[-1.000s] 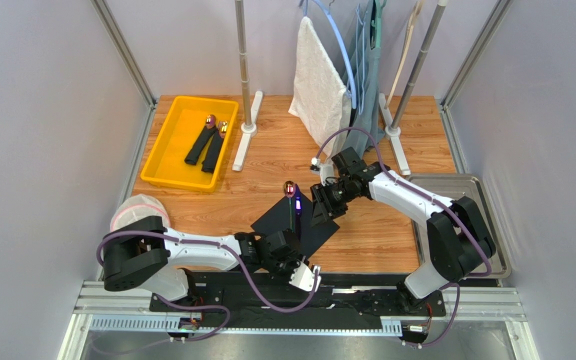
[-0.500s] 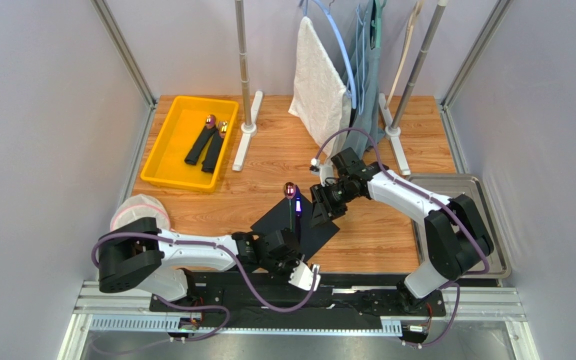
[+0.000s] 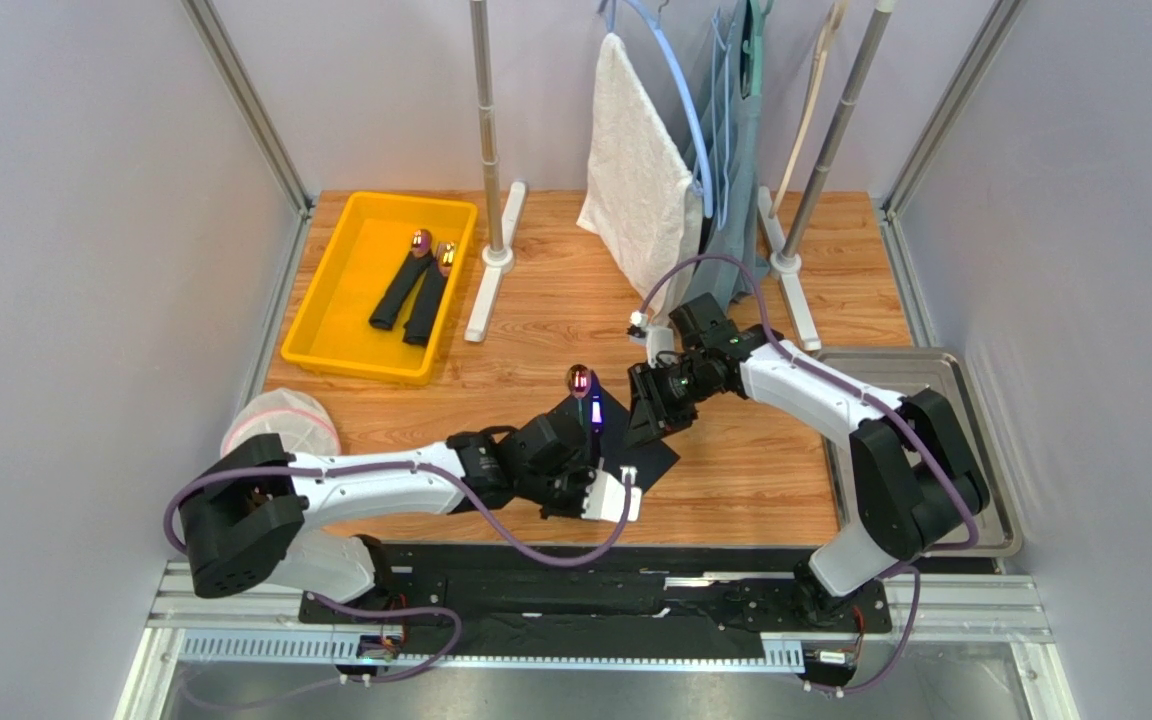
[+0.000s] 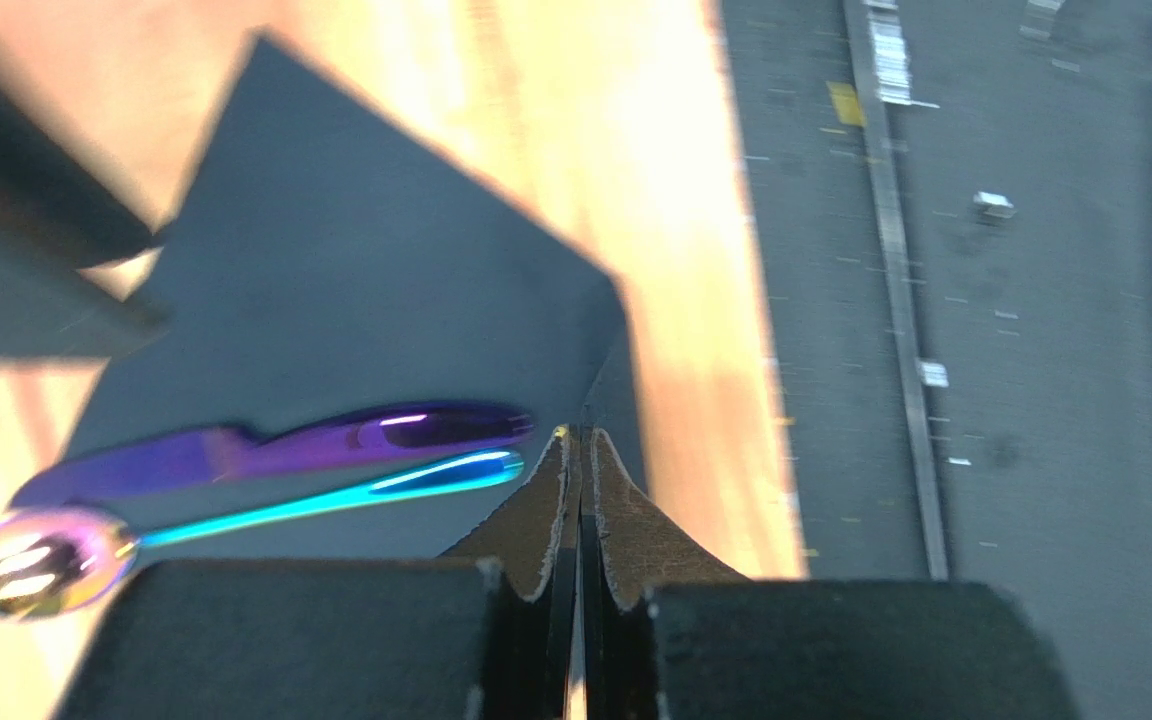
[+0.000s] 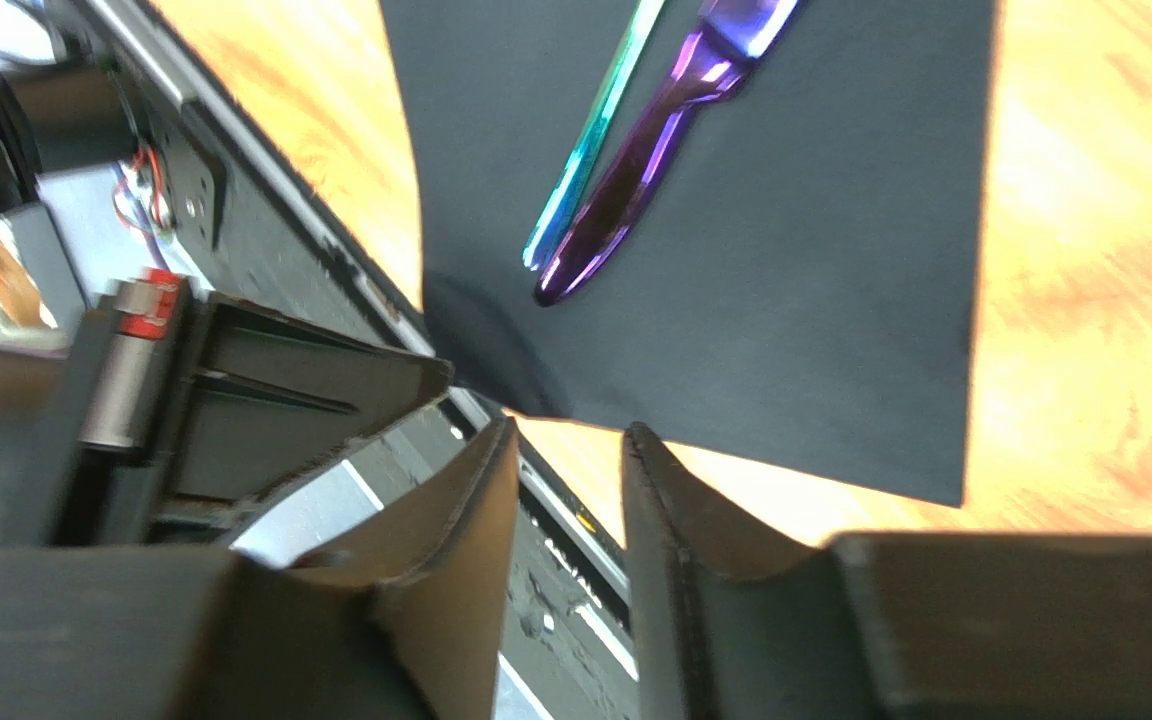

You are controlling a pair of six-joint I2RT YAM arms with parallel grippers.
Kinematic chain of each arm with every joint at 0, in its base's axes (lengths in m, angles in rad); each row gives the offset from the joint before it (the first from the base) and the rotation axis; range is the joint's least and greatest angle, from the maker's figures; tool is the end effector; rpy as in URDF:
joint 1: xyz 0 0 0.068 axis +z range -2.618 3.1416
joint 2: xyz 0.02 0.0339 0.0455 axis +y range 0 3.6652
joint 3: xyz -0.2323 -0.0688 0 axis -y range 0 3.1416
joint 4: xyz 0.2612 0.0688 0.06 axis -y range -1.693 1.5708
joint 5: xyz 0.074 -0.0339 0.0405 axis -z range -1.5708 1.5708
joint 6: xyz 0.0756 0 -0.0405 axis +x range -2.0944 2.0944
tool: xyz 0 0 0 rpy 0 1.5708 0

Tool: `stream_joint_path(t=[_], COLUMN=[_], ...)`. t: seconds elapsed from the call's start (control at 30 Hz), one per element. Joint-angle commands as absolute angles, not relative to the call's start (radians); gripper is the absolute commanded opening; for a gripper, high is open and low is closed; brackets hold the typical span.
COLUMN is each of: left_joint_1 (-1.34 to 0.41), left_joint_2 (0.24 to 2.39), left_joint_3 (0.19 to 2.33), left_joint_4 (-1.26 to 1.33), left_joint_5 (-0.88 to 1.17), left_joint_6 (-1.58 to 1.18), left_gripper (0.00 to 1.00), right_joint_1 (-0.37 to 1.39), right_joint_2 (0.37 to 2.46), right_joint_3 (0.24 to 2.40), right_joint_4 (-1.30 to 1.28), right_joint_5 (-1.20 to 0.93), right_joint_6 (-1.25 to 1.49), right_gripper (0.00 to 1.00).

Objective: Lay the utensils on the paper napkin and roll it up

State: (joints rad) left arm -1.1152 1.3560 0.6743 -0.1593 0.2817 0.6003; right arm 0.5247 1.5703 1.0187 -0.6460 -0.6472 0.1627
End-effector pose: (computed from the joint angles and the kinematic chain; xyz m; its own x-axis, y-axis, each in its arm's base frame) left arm 0.1170 -0.2866 0.1132 0.2627 0.6970 -0.6672 0.9643 -0.1667 0.2057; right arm 0.2565 0.2011 0.1350 -0.8908 -0.3663 -0.2688 -0.4516 0.6482 0.6131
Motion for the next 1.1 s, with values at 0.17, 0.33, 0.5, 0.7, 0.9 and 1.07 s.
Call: stream_joint_path(t=[0.17,0.33,0.5,0.7,0.9,1.07], left_joint_1=[-0.985,-0.925,-0.905,-0.893,-0.891,-0.891], left_joint_2=[1.429,1.496,1.535,1.563,1.583,1.597], left_joint_3=[0.77,0.81,0.816,0.81,0.815,0.816], left_joint_4=[-0.091,-0.065,-0.029,-0.006,0.021,0.029], left_joint_5=[0.302,0.298,0.284,0.275,0.265,0.259], left_joint_6=[0.591,0.6,0.609,0.612,0.6,0.597], left_gripper=[0.0,0.0,0.0,0.0,0.0,0.0], right_joint_1=[0.479,0.479,0.479,0.485,0.531,0.552], right_joint_2=[1.566,1.621,1.666,1.724,1.746,1.77], right_joint_3=[0.94,0.953,0.948,0.946,0.951,0.953], right_joint_4=[-0.48,-0.477,-0.443,-0.407,-0.4,-0.41], right_joint_5=[-0.738,-0.782,-0.825,-0.865,-0.85,-0.804], right_joint_6=[0.288,0.317,0.365,0.419,0.422,0.413], right_gripper=[0.18,0.09,0.07,0.04,0.02,0.0])
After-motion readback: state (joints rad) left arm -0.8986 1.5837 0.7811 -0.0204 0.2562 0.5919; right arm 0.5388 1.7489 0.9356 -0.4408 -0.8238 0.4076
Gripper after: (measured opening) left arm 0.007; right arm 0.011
